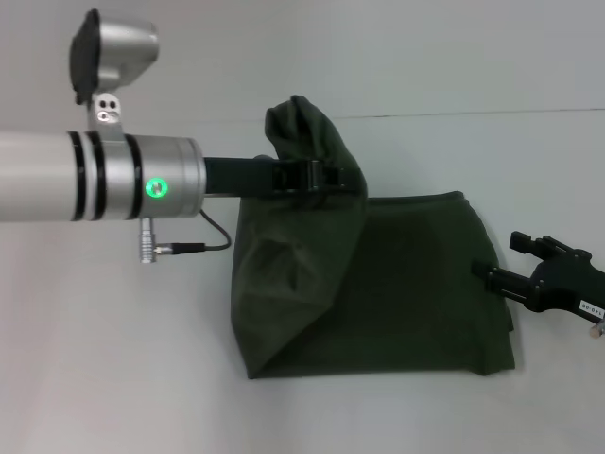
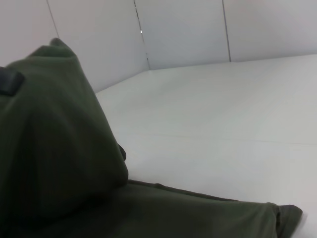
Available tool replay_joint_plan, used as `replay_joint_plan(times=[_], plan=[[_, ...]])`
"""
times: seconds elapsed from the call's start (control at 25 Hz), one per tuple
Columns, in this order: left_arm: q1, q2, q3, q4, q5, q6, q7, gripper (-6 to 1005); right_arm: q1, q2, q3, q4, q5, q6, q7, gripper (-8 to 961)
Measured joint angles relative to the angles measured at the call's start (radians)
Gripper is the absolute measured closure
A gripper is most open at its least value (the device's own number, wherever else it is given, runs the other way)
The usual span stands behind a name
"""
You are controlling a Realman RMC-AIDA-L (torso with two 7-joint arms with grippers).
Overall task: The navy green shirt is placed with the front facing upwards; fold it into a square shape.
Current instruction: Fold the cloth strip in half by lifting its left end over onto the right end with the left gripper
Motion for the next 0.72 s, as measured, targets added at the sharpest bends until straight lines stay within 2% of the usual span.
replay_joint_plan(times=[0.36,0.72], plan=[[0.002,-0.001,0.11,-0.034,-0.092,-0.13,0.009,920,0.001,0.0,0.0,-0.002,-0.002,0.007,-0.002,85],[0.063,0.0,0.11,-0.017,-0.233,-0.168,0.093,917,0.002,0.0,0.0,-0.002,-0.004,0.011,-0.002,84]])
